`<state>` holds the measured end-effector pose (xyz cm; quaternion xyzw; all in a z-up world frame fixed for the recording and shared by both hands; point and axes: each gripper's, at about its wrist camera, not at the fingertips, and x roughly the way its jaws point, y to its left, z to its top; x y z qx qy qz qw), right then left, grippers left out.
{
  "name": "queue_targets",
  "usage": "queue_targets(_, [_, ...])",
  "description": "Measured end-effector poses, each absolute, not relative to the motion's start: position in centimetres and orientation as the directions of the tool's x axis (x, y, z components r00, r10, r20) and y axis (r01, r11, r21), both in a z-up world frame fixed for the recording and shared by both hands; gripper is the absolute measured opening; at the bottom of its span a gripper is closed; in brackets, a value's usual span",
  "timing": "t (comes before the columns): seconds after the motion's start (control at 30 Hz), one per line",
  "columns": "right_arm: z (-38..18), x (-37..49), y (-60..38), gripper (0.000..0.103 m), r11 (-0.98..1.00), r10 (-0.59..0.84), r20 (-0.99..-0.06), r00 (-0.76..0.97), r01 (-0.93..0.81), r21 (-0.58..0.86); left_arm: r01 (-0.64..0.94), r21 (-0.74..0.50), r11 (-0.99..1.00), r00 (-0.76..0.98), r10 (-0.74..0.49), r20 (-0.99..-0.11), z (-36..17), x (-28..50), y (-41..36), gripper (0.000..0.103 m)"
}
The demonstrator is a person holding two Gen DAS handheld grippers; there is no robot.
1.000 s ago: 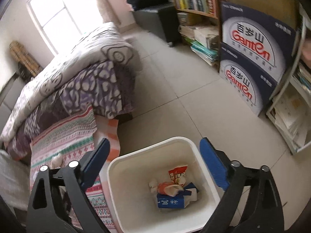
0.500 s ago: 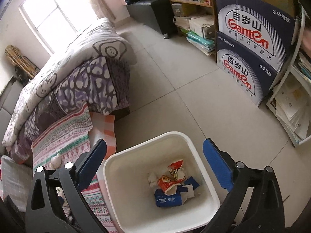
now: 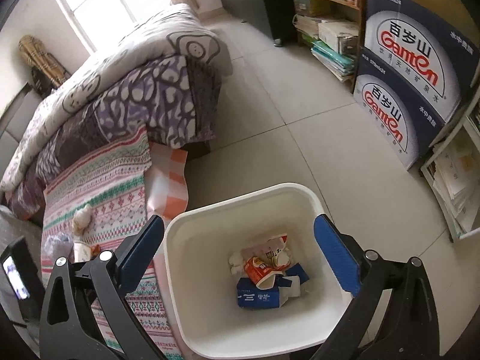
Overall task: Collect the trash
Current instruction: 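Grasp the white paper cup with the left tool while the right grasps the orange peel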
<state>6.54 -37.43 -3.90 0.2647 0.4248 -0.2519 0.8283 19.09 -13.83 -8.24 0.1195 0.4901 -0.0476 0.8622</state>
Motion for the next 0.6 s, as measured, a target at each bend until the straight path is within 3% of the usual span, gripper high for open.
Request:
queue_targets(0.17, [-4.5, 7.5, -35.7, 0.096, 0.762, -0.174, -0.852, 0.495, 0.615, 0.202, 0.226, 0.182, 0.957, 0.520, 0.040, -0.853, -9.3, 19.7, -13.0, 0.085])
queue_targets(0.27, [-4.5, 8.2, -34.4, 0.096, 0.786, -0.176, -0.852, 0.493, 0.591, 0.180, 0.252, 0.181, 0.951, 0.522, 0.024, -0.852, -9.4, 19.7, -12.4, 0.070])
queue_targets(0.4, [-4.6, 9.2, -32.4, 0.096, 0.819, -0.170, -0.853, 0.493, 0.553, 0.156, 0.252, 0.142, 0.957, 0.485, 0.003, -0.875, -10.0, 20.1, -10.6, 0.040])
queue_targets(0.5, [-4.9, 10.1, -30.5, 0.096, 0.849, -0.158, -0.858, 0.489, 0.511, 0.135, 0.234, 0.068, 0.970, 0.467, -0.051, -0.883, -9.7, 20.4, -8.3, 0.032])
queue_targets(0.6, [-5.3, 11.3, -28.2, 0.096, 0.887, -0.149, -0.863, 0.483, 0.452, 0.099, 0.220, -0.021, 0.975, 0.456, -0.122, -0.881, -9.0, 20.4, -5.9, 0.031])
